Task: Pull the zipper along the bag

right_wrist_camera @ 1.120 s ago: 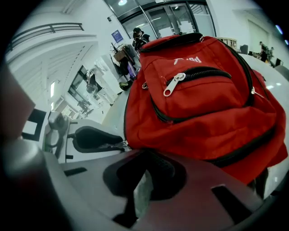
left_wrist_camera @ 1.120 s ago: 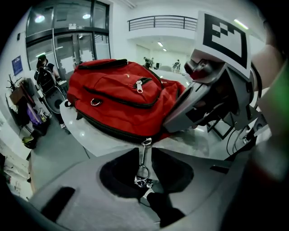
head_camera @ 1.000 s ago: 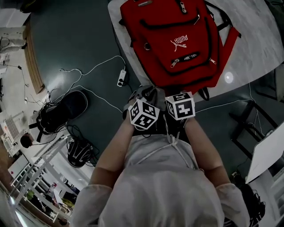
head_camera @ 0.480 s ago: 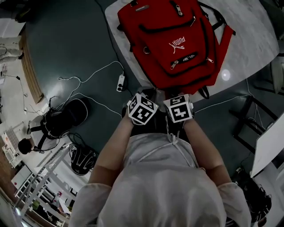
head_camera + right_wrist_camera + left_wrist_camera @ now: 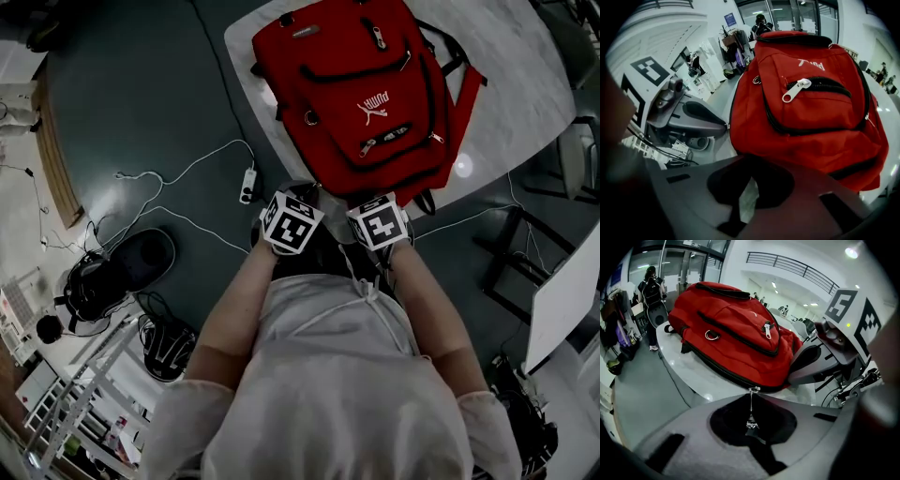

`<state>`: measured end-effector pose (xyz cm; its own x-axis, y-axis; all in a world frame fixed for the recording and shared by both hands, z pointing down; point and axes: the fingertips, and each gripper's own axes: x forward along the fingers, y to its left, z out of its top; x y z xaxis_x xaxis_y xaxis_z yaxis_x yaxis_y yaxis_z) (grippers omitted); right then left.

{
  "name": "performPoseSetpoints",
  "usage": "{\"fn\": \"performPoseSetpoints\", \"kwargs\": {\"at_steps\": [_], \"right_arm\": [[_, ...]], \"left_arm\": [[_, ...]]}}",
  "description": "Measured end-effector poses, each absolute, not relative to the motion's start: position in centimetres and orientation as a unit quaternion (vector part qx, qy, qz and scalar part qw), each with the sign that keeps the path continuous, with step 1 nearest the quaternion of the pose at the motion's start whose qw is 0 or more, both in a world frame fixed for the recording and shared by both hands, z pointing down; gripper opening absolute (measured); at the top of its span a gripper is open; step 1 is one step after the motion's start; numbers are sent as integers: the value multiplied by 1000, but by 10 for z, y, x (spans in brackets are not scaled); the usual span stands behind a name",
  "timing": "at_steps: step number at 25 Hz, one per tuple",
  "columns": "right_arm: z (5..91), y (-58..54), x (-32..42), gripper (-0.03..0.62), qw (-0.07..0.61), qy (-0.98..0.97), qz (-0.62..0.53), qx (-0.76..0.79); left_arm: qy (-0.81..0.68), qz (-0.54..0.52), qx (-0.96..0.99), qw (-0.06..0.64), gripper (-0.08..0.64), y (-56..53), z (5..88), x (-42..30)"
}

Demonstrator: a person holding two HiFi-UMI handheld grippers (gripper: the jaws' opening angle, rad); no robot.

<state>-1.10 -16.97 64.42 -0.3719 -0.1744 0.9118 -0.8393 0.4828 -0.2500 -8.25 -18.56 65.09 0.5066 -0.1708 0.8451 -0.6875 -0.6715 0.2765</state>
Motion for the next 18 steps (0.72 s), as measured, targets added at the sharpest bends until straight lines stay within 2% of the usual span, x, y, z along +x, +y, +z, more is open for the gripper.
{"fn": "performPoseSetpoints", "kwargs": {"at_steps": [18], "right_arm": [[645, -168, -9, 26, 550, -684, 401, 262]], "left_arm": [[-269, 432, 816, 276, 23, -271, 641, -127]]}}
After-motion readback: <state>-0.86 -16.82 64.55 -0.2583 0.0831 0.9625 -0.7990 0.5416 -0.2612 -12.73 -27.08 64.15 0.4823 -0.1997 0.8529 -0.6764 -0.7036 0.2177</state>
